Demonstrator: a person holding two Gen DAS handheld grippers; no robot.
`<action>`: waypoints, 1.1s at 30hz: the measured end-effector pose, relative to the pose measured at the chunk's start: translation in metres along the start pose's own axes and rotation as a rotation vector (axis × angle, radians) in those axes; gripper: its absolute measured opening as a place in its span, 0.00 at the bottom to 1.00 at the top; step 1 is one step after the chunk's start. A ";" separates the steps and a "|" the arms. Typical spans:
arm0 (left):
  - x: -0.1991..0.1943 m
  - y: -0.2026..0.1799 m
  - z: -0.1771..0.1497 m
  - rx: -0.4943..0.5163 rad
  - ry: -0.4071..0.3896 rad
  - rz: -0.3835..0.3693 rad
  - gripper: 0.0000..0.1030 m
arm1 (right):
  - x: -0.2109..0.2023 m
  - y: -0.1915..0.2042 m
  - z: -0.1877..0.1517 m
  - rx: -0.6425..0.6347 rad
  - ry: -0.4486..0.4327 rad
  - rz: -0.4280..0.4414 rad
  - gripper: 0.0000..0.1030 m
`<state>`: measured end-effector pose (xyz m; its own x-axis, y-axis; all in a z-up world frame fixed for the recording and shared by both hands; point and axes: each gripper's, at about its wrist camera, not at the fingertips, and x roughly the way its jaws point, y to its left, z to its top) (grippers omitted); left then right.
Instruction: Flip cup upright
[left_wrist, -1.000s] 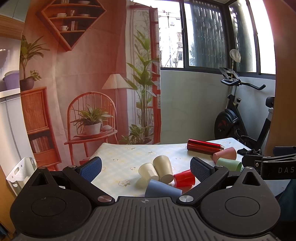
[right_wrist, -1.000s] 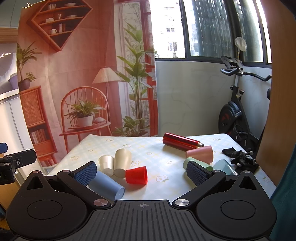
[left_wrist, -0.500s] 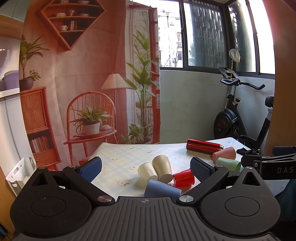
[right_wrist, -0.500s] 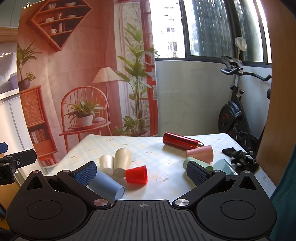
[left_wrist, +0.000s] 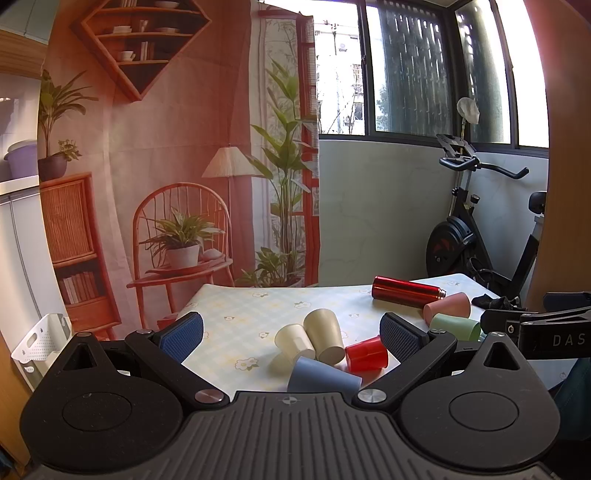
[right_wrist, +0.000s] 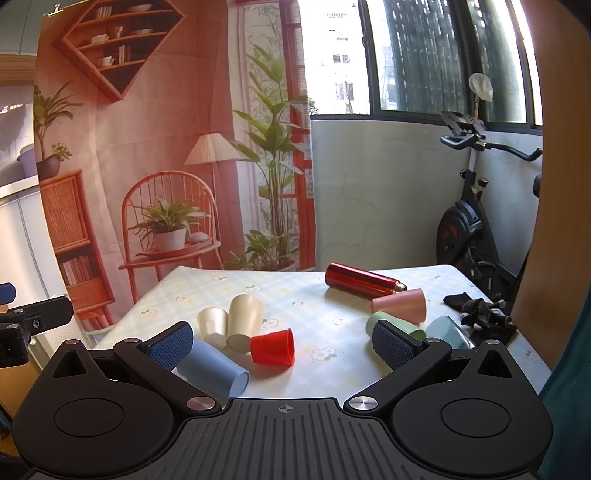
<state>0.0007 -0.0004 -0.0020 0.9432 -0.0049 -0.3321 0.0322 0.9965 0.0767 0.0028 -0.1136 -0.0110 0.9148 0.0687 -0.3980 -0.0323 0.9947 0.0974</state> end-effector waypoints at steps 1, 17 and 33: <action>0.000 0.000 0.000 0.000 0.000 0.000 1.00 | 0.000 0.000 0.000 0.000 0.000 0.000 1.00; 0.001 -0.001 -0.002 -0.001 0.001 -0.002 1.00 | -0.001 0.000 0.001 0.000 0.003 0.001 1.00; 0.032 0.008 0.003 -0.009 0.075 -0.032 1.00 | 0.032 -0.020 0.012 0.038 0.012 0.001 1.00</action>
<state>0.0319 0.0072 -0.0094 0.9146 -0.0306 -0.4033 0.0582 0.9967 0.0563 0.0376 -0.1325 -0.0148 0.9101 0.0707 -0.4083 -0.0178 0.9911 0.1320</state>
